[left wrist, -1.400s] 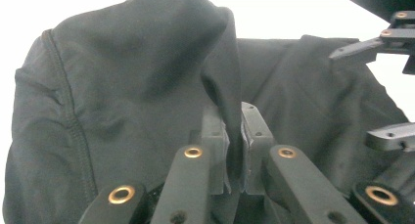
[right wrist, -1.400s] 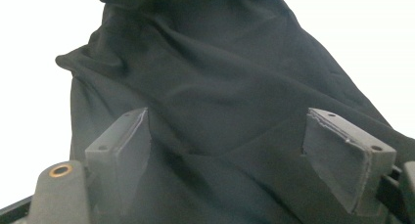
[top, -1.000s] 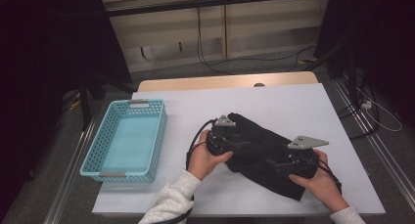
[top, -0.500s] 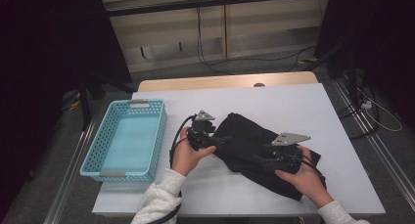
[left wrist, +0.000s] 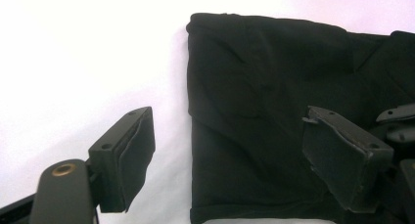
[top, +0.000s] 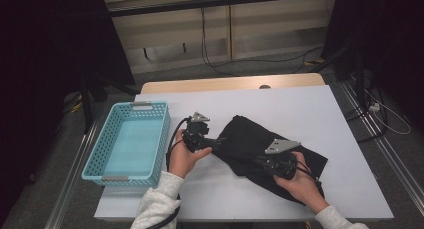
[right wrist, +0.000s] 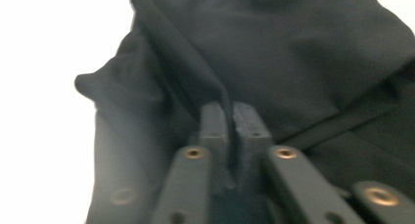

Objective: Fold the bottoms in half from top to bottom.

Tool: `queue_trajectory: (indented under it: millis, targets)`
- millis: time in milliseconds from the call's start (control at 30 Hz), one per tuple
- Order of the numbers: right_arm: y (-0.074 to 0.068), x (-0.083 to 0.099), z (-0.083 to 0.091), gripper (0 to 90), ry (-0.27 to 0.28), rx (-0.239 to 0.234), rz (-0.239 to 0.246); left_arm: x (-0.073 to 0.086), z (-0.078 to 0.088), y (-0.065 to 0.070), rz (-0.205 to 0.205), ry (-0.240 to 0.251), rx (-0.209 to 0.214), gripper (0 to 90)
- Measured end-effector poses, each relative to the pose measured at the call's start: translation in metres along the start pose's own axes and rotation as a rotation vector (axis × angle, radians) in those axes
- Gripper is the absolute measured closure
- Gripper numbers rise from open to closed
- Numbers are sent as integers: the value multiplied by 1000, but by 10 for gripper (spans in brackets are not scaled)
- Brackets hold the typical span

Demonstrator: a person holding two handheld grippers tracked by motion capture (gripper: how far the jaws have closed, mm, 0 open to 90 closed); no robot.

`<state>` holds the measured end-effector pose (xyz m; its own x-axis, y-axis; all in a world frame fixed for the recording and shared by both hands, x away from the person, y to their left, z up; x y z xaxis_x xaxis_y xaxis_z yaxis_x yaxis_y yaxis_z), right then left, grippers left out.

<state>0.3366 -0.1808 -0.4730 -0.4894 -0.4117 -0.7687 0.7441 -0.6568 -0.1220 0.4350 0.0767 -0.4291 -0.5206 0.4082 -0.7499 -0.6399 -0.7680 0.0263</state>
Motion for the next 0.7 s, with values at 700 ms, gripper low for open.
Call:
queue_trajectory:
  millis: [700]
  targets:
    - [4,1,40,880,71,4,5,1,-2,-3,10,-10,-2,193]
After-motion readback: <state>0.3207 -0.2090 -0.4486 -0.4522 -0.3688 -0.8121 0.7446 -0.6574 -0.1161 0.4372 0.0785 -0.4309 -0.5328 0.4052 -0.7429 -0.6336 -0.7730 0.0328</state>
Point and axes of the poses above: each handheld gripper's, and its own axes: z roughly backward along the jaws, x roughly out of its underside, y roughly to its right, the point moved 1 cm from there along -z, roughly forward along the jaws, and after that the axes turned 10 degrees about -x, right-handed, at the moved point
